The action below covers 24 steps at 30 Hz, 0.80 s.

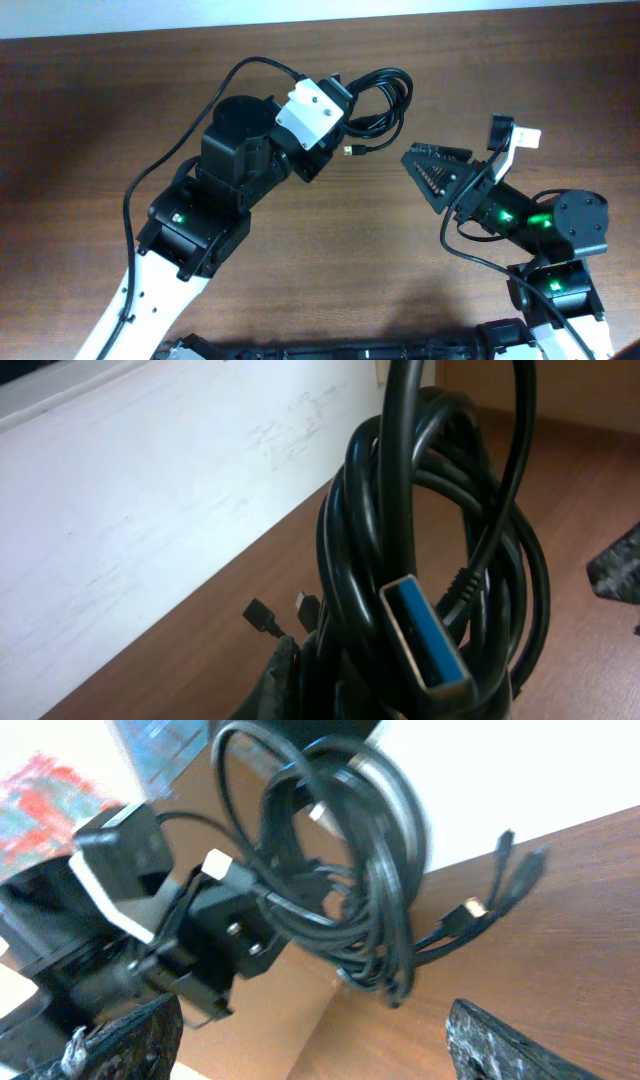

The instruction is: Untangle cables

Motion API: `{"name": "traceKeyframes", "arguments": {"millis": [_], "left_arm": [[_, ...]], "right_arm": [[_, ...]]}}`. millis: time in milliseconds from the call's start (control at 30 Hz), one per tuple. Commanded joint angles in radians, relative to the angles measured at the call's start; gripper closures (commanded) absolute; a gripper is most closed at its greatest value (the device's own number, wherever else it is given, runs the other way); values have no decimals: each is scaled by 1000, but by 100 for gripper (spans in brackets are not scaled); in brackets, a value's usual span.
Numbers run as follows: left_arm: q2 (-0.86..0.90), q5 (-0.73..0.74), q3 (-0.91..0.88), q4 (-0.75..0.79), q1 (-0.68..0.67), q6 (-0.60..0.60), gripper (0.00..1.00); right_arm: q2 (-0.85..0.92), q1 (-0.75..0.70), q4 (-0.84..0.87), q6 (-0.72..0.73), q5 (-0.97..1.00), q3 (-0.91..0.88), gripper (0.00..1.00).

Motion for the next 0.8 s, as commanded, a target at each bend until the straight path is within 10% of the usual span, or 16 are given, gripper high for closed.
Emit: {"name": "traceKeyframes", "arguments": {"millis": [0, 767], "left_arm": [[-39, -10, 19, 8, 4, -6, 100], [-79, 280, 19, -13, 3, -6, 100]], "right_arm": [[0, -6, -5, -98, 92, 5, 17], [1, -232, 32, -283, -262, 5, 18]]}}
